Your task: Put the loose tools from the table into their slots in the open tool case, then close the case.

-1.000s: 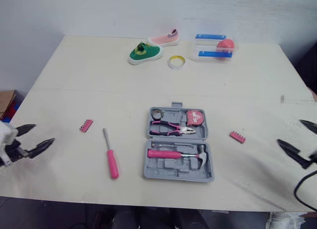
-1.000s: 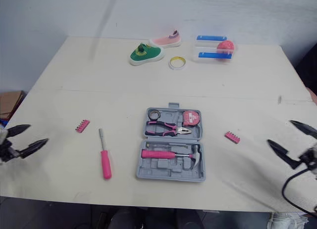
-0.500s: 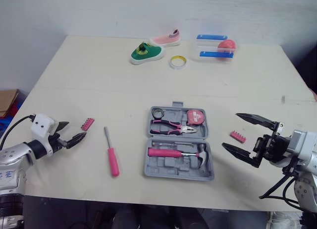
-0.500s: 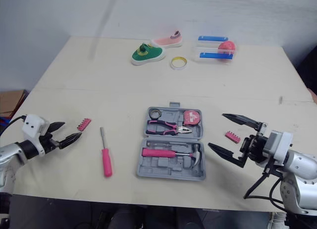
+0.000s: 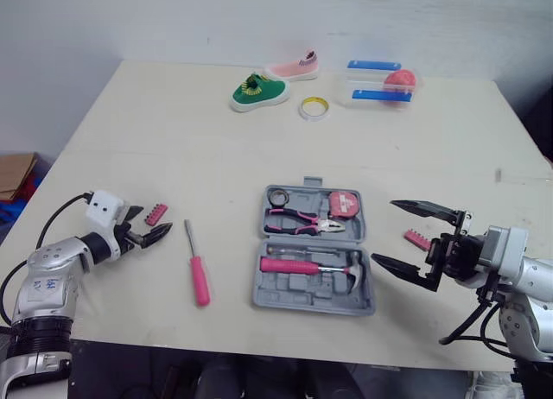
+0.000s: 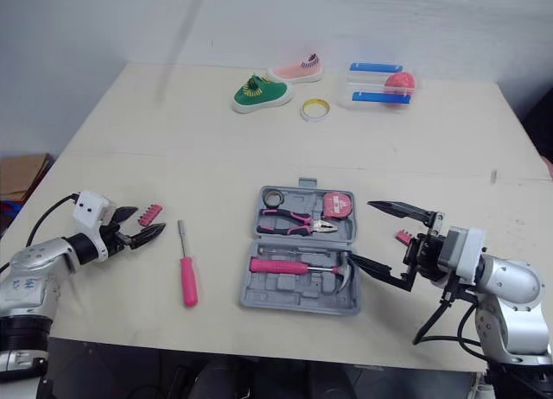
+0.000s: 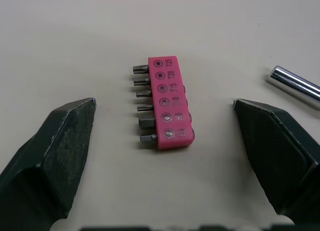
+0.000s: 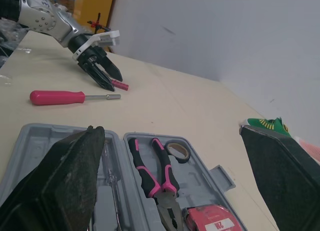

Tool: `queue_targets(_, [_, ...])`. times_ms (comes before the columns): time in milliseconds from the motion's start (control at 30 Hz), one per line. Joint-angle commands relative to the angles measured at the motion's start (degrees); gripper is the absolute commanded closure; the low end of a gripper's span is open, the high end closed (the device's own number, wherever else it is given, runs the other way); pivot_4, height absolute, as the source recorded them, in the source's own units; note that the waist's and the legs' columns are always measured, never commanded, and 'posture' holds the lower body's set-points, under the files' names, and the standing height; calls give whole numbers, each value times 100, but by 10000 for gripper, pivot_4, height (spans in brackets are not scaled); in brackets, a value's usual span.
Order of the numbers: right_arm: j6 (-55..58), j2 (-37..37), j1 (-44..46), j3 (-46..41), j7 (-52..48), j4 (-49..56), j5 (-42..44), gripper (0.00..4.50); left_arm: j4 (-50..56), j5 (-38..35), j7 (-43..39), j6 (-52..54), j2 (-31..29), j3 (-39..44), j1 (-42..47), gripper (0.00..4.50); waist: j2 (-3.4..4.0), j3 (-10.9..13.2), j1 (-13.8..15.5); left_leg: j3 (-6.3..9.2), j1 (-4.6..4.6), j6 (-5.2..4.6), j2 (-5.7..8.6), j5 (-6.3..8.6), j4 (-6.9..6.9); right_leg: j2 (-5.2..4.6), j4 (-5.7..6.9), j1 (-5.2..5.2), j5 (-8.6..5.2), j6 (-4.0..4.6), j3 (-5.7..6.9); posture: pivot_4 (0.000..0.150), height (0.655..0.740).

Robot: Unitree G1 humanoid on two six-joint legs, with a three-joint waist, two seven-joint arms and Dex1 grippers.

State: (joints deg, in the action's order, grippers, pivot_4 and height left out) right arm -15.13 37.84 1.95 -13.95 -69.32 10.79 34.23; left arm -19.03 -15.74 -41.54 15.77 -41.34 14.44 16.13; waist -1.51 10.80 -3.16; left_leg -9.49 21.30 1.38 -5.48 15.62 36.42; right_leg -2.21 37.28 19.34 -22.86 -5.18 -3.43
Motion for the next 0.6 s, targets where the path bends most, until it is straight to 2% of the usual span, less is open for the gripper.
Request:
queue_targets(33, [58, 3, 5, -83, 177, 194, -12, 0, -305, 180, -21, -108, 11, -142, 18, 337, 0, 0, 0, -1, -1, -1, 1, -2, 4, -1, 9, 3, 0, 0, -1, 1500, 7400])
queue_targets(133, [114, 25, 1, -54, 233, 256, -39, 0, -431, 239, -54, -193, 29, -230, 63, 337, 0, 0, -5, 0, -6, 1, 2, -15, 4, -2, 20, 4, 1, 0, -1, 1500, 7400])
queue_targets(233, [228, 121, 57, -22, 239, 335, -91, 0, -538, 302, -120, -337, 103, -380, 54, 8586, 0, -2, -2, 3, -11, 1, 5, -23, 1, -7, 30, 3, 2, 1, -3, 1500, 7400])
queue_targets(367, [545, 256, 268, -33, 335, 497, -18, 0, -763, 342, -164, -362, 202, -513, 48, 27025, 17, -11, -2, 7, -14, -7, 13, -32, 0, -16, 42, 3, 3, 1, -6, 1500, 7400])
queue_targets(400, [570, 256, 255, -45, 342, 512, -18, 0, -819, 368, -147, -375, 187, -526, 51, 29140, 15, -17, -2, 14, -14, -9, 15, -36, -2, -19, 43, 3, 5, 3, -10, 1500, 7400])
queue_targets(433, [584, 254, 241, -54, 341, 521, -21, 0, -857, 384, -124, -380, 177, -534, 55, 34892, 4, -24, 0, 22, -15, -14, 15, -38, -6, -19, 43, 0, 7, 7, -14, 1500, 7400])
queue_targets(467, [603, 252, 228, -62, 348, 537, -22, 0, -886, 391, -120, -404, 161, -537, 55, 37892, 1, -27, 2, 32, -15, -20, 14, -38, -13, -18, 42, -1, 8, 11, -9, 1500, 7400])
queue_targets(600, [680, 237, 166, -89, 398, 623, -9, 0, -935, 377, -109, -570, 49, -427, -9, 37859, 15, -35, 0, 38, -16, -23, 16, -43, -28, -18, 41, 0, 8, 17, -4, 1500, 7400])
